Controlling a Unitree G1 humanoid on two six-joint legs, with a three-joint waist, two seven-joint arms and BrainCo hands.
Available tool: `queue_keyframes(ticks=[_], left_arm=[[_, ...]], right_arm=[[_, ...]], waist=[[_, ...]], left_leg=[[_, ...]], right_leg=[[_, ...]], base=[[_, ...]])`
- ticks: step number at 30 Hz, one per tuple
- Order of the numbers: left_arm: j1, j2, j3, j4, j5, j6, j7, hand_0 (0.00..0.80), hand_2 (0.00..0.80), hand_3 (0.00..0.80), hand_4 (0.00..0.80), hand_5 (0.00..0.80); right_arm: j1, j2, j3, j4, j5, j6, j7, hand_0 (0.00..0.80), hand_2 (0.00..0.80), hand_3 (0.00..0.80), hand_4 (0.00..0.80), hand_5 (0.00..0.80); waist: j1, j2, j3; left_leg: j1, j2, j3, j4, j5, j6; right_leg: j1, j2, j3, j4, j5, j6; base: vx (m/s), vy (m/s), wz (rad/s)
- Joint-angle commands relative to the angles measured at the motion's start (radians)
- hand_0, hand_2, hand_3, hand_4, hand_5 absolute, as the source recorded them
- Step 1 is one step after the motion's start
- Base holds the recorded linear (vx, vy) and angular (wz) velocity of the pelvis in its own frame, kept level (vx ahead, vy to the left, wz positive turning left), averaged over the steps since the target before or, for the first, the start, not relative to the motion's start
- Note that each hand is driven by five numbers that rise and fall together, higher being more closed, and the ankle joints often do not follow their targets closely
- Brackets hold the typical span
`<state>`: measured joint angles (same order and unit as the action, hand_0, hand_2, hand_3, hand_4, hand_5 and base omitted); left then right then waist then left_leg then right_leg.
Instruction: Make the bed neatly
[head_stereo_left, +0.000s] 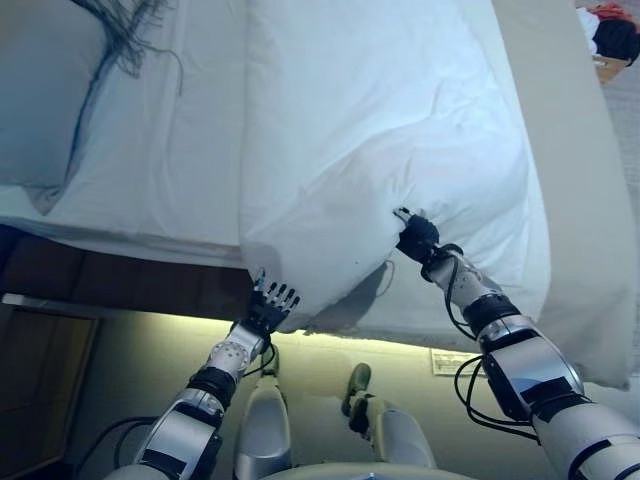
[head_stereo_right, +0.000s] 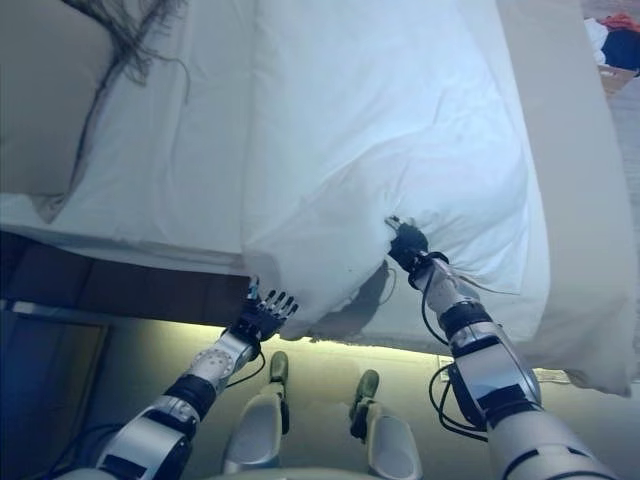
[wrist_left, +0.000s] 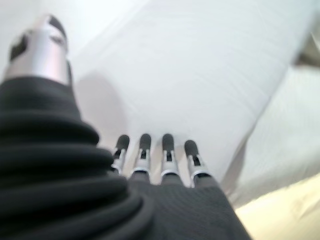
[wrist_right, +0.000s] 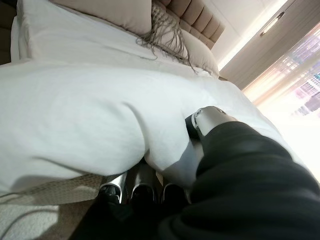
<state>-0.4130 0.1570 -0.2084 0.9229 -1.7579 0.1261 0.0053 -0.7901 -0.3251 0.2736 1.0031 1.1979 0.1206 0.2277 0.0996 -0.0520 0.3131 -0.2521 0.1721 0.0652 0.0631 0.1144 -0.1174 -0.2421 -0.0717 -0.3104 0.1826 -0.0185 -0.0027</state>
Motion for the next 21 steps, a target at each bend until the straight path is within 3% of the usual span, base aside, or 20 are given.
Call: queue_keyframes(ticks=[1,7,21], left_arm=[[-0.078,-0.040,0.009,0.026,-0.140,0.028,0.042,0.000,0.000,0.000,0.000,0.000],[-0.063,-0.089,0.057,0.009,-0.214,-0.012,0.114,0.000,0.000,0.000,0.000,0.000],[-0.043,-0.124,0.029,0.023,-0.214,-0.042,0.304,0.000,0.000,0.000,0.000,0.000]], right_arm=[[-0.130,0.043,0.007,-0.131,0.090,-0.063,0.029,0.800,0.800,0.800,0.800,0.800],[-0.135,0.073,0.006,-0.171,0.135,-0.098,0.034,0.800,0.800,0.800,0.800,0.800],[-0.174,0.110,0.047,-0.272,0.190,-0.131,0.019,0.800,0.800,0.800,0.800,0.800]], waist=[[0.021,-0.068,0.008],[0.039,-0.093,0.019],[0.056,-0.111,0.059]], left_leg=[[-0.017,0.020,-0.021,-0.036,0.000,0.009],[-0.025,0.027,-0.035,-0.044,0.003,0.004],[-0.051,0.032,-0.042,-0.034,0.002,-0.004]], right_leg=[[0.030,-0.069,0.025,-0.097,0.069,0.088],[0.038,-0.057,0.012,-0.110,0.071,0.087],[0.027,-0.051,-0.006,-0.113,0.076,0.086]], base=[[0.008,-0.116,0.01],[-0.007,-0.097,0.01],[-0.024,-0.043,0.02]])
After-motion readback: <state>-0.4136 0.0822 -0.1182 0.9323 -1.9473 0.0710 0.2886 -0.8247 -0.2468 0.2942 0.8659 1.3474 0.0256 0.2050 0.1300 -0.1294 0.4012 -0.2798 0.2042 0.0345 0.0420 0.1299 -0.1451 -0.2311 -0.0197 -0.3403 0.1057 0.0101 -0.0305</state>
